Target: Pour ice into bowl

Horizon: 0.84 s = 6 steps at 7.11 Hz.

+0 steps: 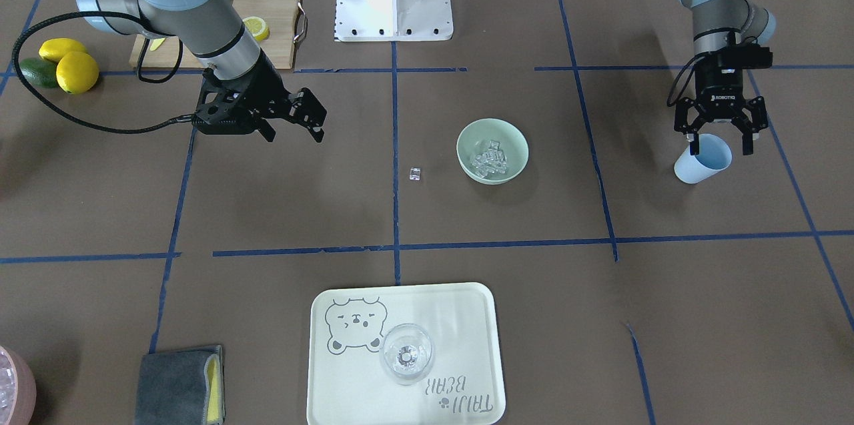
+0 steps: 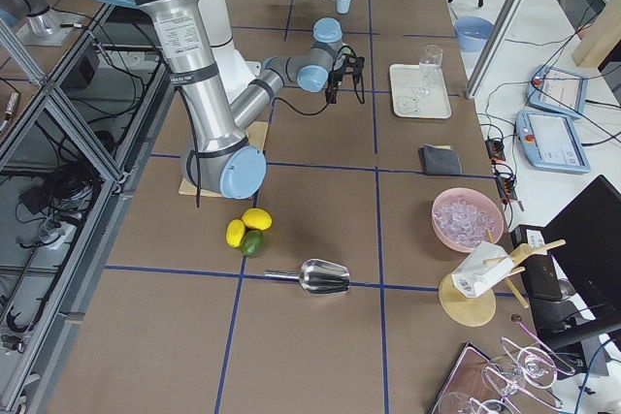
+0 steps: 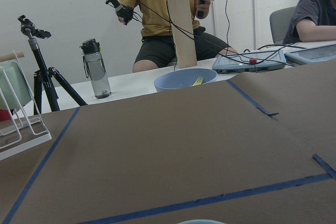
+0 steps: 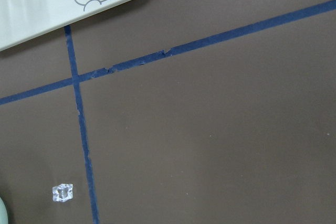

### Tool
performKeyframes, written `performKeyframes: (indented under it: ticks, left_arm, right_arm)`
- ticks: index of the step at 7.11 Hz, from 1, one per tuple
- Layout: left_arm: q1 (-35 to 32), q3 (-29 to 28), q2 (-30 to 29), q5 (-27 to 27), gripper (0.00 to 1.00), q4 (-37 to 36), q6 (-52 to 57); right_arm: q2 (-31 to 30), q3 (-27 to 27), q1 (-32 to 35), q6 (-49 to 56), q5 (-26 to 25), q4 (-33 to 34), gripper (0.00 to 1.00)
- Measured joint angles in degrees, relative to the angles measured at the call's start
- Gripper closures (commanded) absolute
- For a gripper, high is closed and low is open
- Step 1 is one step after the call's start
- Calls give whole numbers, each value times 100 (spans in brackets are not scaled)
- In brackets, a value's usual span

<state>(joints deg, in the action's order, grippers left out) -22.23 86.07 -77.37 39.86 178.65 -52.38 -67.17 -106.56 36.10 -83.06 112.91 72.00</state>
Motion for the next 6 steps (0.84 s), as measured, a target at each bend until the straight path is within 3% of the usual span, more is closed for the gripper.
performKeyframes:
  ticks: [3,6]
  left_arm:
    - [-649,653,8,795,0,-359,434]
    - [-1055,1895,-28,1259,0,-2417,608]
  right_arm:
    - [372,62,-275,-8,-223,303,0]
    - [1319,627,-810,-16,-876,809,0]
